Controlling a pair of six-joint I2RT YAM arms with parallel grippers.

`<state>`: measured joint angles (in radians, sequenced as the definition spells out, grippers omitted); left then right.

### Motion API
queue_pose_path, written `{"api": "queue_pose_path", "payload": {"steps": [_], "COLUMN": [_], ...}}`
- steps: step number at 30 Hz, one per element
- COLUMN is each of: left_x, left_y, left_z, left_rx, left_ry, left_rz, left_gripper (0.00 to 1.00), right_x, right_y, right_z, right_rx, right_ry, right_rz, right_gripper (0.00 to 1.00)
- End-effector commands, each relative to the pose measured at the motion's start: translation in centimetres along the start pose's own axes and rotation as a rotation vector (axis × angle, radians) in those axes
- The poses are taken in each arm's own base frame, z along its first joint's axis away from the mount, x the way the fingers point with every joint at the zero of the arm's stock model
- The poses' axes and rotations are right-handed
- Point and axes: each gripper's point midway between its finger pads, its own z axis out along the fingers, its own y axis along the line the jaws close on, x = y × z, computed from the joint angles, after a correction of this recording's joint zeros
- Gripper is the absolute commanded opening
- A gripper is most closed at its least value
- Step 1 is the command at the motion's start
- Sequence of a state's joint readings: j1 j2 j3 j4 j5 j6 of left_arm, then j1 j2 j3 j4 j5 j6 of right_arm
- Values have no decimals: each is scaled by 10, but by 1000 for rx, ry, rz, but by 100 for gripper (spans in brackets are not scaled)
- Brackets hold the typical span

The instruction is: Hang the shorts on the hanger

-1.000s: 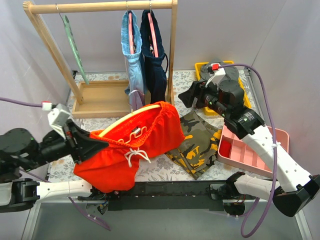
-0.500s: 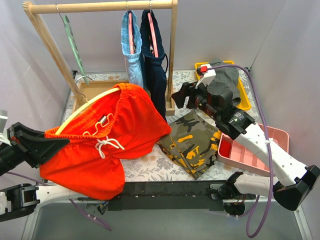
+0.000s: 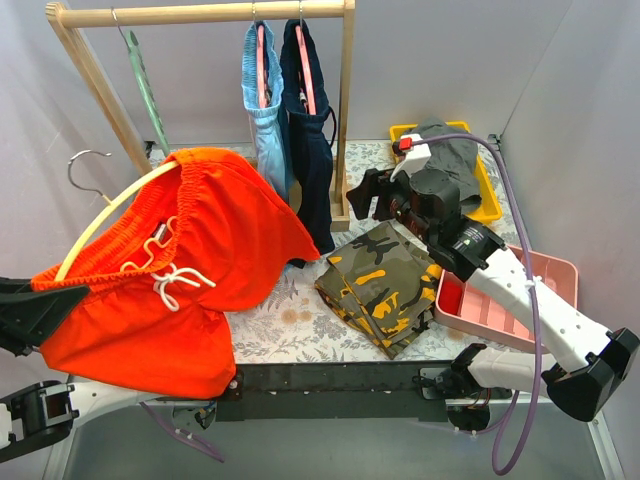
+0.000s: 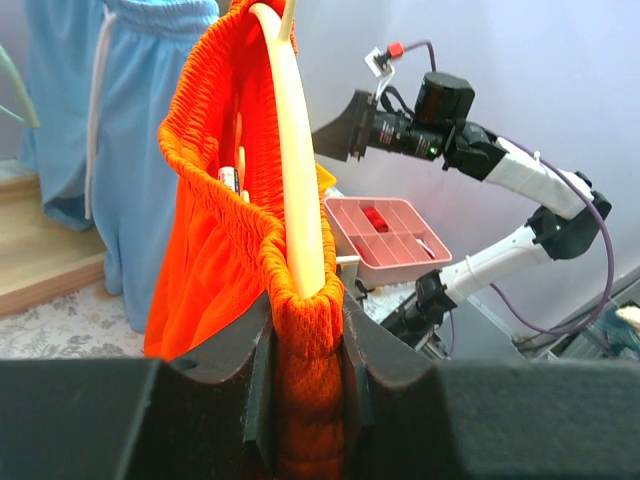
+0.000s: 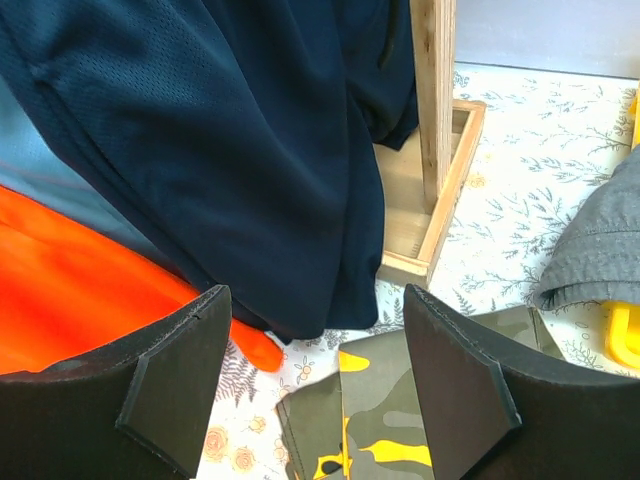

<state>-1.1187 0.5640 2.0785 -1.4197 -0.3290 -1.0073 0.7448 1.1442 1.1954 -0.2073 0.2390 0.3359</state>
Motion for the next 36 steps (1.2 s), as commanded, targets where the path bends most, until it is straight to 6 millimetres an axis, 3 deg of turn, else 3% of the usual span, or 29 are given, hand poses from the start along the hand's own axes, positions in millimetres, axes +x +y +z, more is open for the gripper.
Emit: {"api": "queue_pose_path", "payload": {"steps": [1, 7, 16, 24, 28, 36], "left_x": [-35, -45, -36, -17, 5, 3], "left_y": [-3, 7, 29, 27, 34, 49], "left_z": [-12, -22, 12, 76, 114, 161], "left_rx": [10, -38, -229, -325, -405, -571], "left_ry": [-153, -207, -159, -95, -51, -166], "left_rz": [-14, -25, 32, 134, 179, 159], "left_gripper": [0, 0, 0, 0, 0, 0], "right_x": [-15, -15, -12, -13, -10, -11], "right_y": [0, -1, -2, -5, -5, -9], "right_z": [-7, -9, -11, -17, -19, -25], "right_rx": [5, 4, 8, 15, 16, 27], "right_ry": [-65, -70, -66, -72, -69, -73], "right_rz": [-7, -2, 6, 13, 17, 19], "right_gripper": [77, 77, 76, 76, 76, 76]}}
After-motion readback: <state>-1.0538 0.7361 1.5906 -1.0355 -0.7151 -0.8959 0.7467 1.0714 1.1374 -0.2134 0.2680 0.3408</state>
